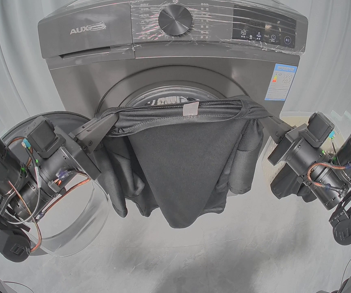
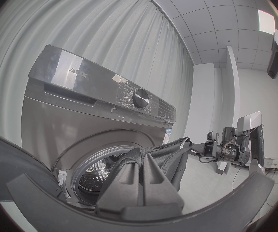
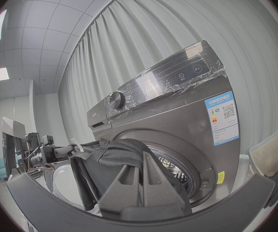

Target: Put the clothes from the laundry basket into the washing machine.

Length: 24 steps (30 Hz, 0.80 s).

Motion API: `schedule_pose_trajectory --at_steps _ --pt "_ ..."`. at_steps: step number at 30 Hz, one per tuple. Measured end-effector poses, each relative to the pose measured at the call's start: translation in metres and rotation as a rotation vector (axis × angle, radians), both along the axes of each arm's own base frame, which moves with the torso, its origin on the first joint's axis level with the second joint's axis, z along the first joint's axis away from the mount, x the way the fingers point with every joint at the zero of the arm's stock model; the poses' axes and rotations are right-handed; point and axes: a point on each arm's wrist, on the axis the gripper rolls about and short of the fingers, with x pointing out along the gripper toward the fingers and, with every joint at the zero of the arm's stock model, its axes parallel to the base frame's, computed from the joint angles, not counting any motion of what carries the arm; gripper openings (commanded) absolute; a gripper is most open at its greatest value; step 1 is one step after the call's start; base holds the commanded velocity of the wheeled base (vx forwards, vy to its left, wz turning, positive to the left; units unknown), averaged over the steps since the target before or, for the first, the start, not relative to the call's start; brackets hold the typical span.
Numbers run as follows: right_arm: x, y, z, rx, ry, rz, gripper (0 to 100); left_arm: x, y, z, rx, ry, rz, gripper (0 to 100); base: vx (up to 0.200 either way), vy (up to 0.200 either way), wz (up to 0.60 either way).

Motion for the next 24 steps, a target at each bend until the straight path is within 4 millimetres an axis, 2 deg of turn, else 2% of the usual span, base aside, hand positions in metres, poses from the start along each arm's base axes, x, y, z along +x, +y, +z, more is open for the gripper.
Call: schedule_pose_trajectory --at_steps 9,10,17,24 --pt "-0.005 -0.003 -0.013 -0.033 0.045 0.005 0 0.004 -0.016 -0.002 0.004 0.012 -0.051 0 0.0 0.0 0.0" --pt "-0.006 -0.003 -0.016 -0.042 0.058 0.008 100 0.007 -0.019 -0.001 0.002 0.009 -0.054 0 0.0 0.0 0.0" --pt "-0.021 -0.004 -0.053 -0.137 0.193 0.044 100 0.027 -0.035 0.005 0.001 0.021 -0.06 0 0.0 0.0 0.0" --pt "-0.054 -0.001 -0.094 -0.278 0.351 0.194 100 0.038 -0.046 0.008 -0.007 0.021 -0.059 0 0.0 0.0 0.0"
